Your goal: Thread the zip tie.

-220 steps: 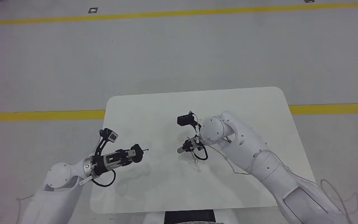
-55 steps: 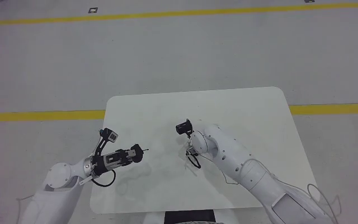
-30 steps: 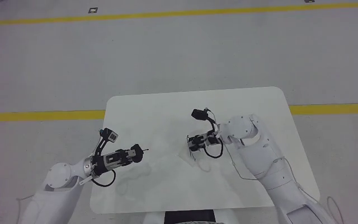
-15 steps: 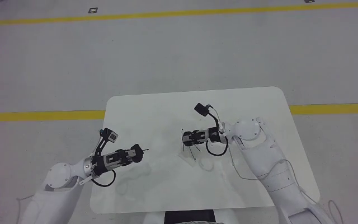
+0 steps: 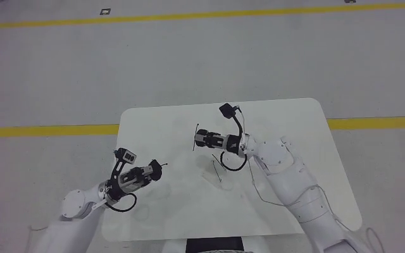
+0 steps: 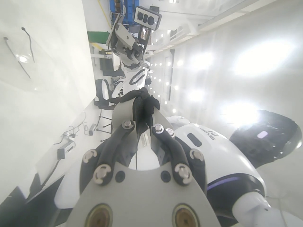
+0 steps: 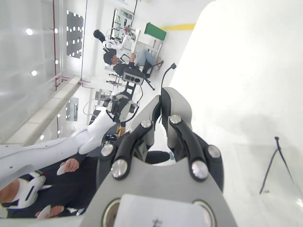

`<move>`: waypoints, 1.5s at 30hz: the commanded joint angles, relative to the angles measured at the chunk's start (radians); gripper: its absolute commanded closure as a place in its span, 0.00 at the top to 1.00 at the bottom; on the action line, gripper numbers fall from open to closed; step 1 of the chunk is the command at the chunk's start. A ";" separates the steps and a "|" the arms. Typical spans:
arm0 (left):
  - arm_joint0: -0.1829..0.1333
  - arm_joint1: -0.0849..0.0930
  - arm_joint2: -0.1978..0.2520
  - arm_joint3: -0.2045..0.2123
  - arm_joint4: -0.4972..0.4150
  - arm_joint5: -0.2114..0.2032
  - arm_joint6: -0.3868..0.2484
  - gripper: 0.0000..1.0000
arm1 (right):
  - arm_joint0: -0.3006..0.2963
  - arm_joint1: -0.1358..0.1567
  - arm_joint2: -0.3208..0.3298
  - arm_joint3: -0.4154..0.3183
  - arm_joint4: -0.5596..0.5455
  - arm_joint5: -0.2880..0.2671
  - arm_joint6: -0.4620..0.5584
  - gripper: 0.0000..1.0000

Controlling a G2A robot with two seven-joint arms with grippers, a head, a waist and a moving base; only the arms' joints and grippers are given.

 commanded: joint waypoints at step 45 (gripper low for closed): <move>-0.033 -0.055 0.125 0.006 0.006 0.000 0.232 0.00 | -0.101 -0.012 -0.066 -0.047 -0.348 -0.009 -0.633 0.00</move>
